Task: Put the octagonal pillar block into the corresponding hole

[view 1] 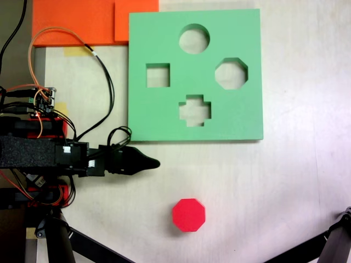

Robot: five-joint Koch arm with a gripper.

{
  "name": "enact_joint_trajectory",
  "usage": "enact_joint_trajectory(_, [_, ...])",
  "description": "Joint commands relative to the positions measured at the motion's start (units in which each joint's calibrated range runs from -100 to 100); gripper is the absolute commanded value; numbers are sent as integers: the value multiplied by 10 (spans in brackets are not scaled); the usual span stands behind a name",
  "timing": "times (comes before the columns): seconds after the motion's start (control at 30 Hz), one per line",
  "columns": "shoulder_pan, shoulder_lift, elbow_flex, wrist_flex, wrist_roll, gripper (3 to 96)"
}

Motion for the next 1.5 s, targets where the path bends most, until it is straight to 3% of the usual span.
enact_joint_trajectory(0.03, [0, -5, -12, -62, -2, 497])
enact_joint_trajectory(0.83, [0, -5, -12, -62, -1, 490])
enact_joint_trajectory(1.03, [-44, -5, -12, -38, 243, 493])
enact_joint_trajectory(1.1, [-62, -5, 3, -104, 289, 491])
enact_joint_trajectory(1.3, [-67, 17, 400, -576, 395, 482])
enact_joint_trajectory(1.5, [-73, 165, 655, -772, 415, 481])
